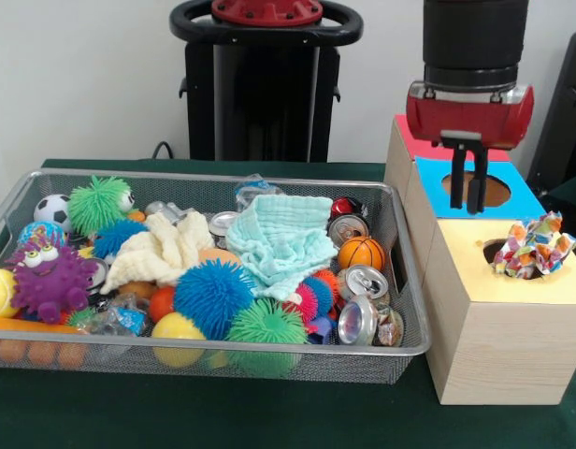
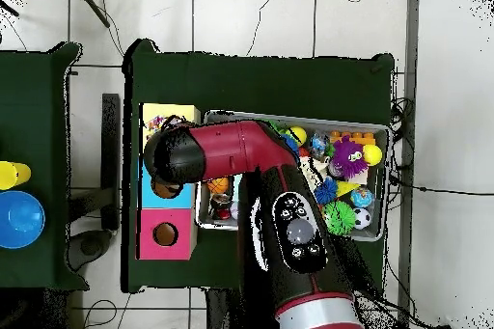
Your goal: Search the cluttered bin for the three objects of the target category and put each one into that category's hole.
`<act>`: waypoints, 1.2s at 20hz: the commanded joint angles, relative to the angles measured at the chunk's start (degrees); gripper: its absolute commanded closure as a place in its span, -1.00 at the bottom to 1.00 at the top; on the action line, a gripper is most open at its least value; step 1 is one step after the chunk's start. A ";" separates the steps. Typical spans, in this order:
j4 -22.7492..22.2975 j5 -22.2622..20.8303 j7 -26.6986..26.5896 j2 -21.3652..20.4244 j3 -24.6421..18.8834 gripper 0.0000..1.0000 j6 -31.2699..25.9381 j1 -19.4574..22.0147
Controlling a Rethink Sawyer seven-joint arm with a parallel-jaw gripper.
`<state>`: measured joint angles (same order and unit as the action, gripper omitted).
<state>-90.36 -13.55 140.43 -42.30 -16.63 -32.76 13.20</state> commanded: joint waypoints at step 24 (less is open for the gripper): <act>-3.37 0.34 5.86 5.33 1.97 1.00 10.06 -6.14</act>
<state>-90.36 -12.71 140.43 -40.70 -16.19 -26.44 7.38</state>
